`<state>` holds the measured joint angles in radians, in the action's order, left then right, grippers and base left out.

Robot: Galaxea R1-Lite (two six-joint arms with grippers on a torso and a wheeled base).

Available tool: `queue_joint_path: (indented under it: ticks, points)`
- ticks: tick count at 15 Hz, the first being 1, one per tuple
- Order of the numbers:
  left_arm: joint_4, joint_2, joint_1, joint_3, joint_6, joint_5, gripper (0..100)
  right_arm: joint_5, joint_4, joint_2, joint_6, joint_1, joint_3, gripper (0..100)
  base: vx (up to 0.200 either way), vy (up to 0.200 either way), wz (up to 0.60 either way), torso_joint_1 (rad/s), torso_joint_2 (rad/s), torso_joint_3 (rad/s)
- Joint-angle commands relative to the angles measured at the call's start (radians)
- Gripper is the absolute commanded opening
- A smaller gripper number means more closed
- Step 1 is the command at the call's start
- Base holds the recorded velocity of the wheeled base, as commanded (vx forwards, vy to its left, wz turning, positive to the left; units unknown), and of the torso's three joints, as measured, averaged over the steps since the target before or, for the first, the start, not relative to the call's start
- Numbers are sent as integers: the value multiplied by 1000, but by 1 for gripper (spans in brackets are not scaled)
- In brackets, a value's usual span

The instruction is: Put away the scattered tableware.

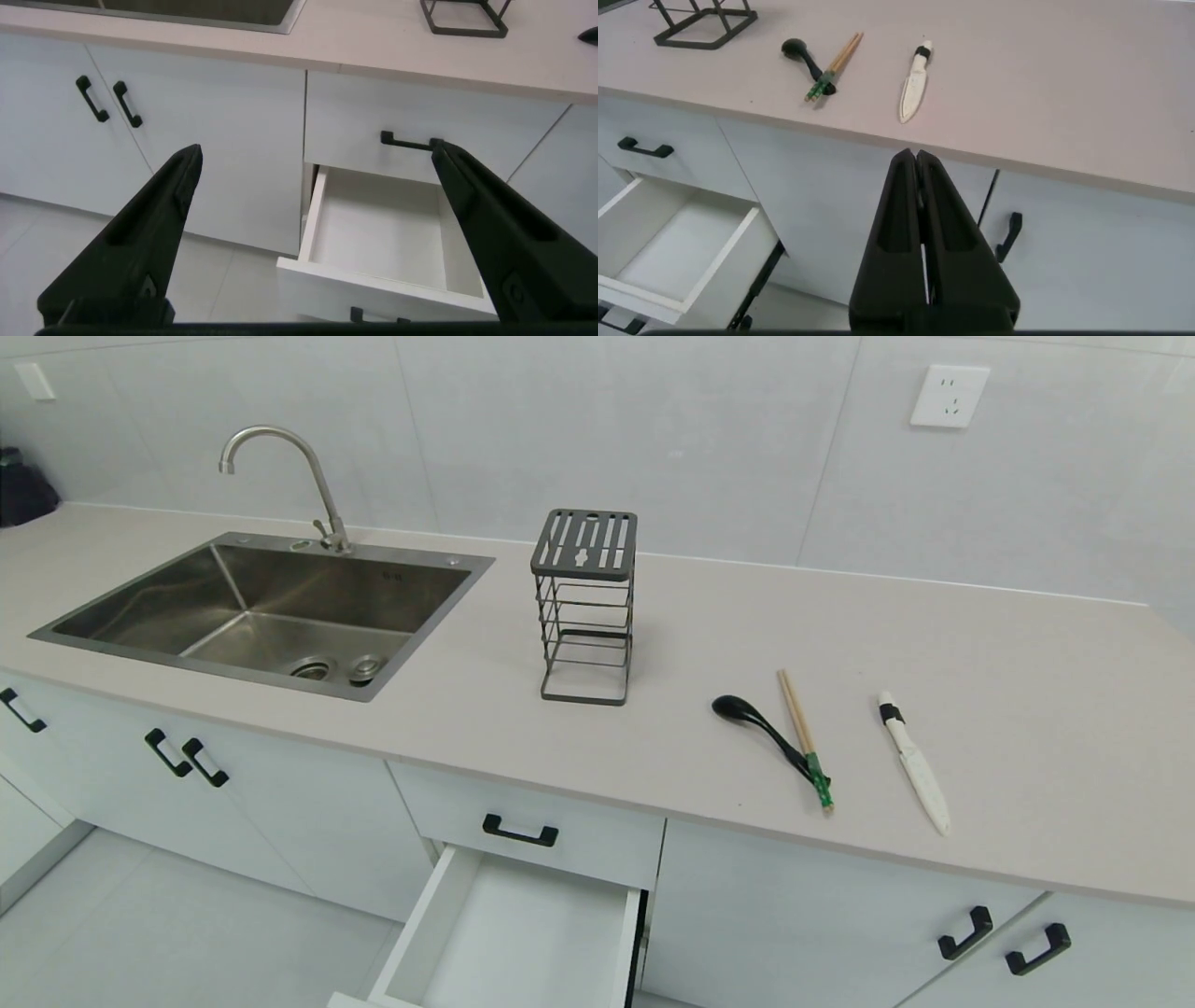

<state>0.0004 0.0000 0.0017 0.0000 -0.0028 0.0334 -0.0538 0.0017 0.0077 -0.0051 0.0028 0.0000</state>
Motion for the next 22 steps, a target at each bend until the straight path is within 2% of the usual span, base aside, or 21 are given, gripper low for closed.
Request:
queue_joint_path:
  ticks: [1, 2, 4, 5, 7, 9, 11, 12, 16, 17, 18, 19, 20, 21, 22]
  points:
    - [0, 3, 0, 0, 0, 0, 100, 0, -2, 2, 2, -1, 0, 100, 0, 0, 0, 0, 0, 0]
    - [0, 2, 1, 0, 0, 0, 100, -4, 1, 2, -4, -1, 0, 100, 0, 0, 0, 0, 0, 0]
    - [0, 2, 1, 0, 0, 0, 100, -1, -146, 8, -7, -9, -18, 100, 0, 0, 0, 0, 0, 0]
    - [0, 2, 1, 0, 0, 0, 100, -1, -146, 8, -7, -9, -18, 100, 0, 0, 0, 0, 0, 0]
    - [0, 3, 0, 0, 0, 0, 100, -139, -178, 287, -30, 5, -236, 100, 0, 0, 0, 0, 0, 0]
    - [0, 3, 0, 0, 0, 0, 100, -236, -144, 457, -29, 36, -288, 100, 0, 0, 0, 0, 0, 0]
    - [0, 3, 0, 0, 0, 0, 100, -285, -109, 612, -21, 86, -295, 100, 0, 0, 0, 0, 0, 0]
    - [0, 2, 0, 0, 0, 0, 100, -284, -111, 701, -19, 137, -299, 100, 0, 0, 0, 0, 0, 0]
    - [0, 3, 1, 0, 0, 0, 100, -279, -108, 885, 5, 203, -365, 100, 0, 0, 0, 0, 0, 0]
    - [0, 2, 0, 0, 0, 0, 100, -273, -106, 973, 47, 255, -391, 100, 0, 0, 0, 0, 0, 0]
    - [0, 3, 1, 0, 0, 0, 100, -268, -106, 988, 51, 266, -396, 100, 0, 0, 0, 0, 0, 0]
    - [0, 3, 0, 0, 0, 0, 100, -204, -112, 1101, 119, 355, -446, 100, 0, 0, 0, 0, 0, 0]
    - [0, 3, 0, 0, 0, 0, 100, -172, -112, 1135, 155, 382, -460, 100, 0, 0, 0, 0, 0, 0]
    - [0, 3, 0, 0, 0, 0, 100, -73, -117, 1206, 261, 451, -497, 100, 0, 0, 0, 0, 0, 0]
    - [0, 2, 0, 0, 0, 0, 100, -46, -118, 1229, 298, 473, -506, 100, 0, 0, 0, 0, 0, 0]
